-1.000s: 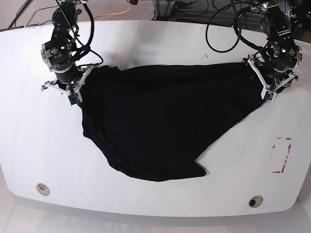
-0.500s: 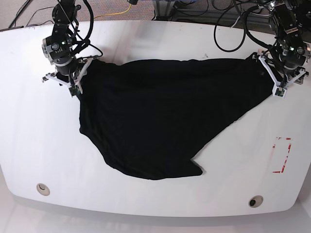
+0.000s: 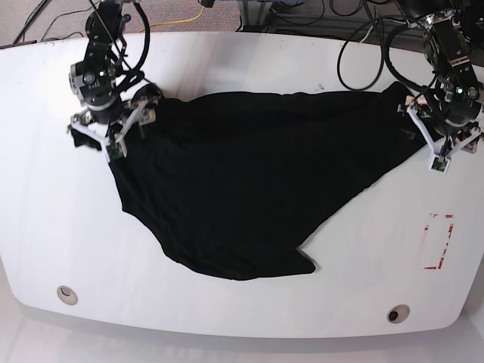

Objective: Layout the t-shirt on the table in an organized manner, then fold the t-shirt properly
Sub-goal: 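Release the shirt with both grippers and raise them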

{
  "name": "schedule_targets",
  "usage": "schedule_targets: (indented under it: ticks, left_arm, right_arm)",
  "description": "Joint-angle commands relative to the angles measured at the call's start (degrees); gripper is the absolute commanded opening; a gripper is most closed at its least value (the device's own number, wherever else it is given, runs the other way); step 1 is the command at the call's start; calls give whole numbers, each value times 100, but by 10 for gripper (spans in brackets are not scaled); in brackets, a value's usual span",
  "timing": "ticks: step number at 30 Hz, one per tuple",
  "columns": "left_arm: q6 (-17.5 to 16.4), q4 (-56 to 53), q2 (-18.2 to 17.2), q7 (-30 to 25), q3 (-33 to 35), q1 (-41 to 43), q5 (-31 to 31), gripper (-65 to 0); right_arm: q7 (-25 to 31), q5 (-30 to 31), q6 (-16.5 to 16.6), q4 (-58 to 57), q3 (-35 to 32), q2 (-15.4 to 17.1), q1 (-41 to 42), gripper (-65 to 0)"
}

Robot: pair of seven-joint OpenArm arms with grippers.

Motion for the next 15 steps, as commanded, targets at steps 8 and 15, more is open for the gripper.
schedule_targets:
  ticks: [8, 15]
  left_arm:
    - [14, 89, -21, -484, 41, 17, -242, -135]
    - [31, 89, -30, -616, -82, 34, -233, -138]
  right_arm:
    - [180, 65, 403, 119, -228, 40, 888, -67]
    - [145, 92, 517, -505, -369, 49, 1556, -62]
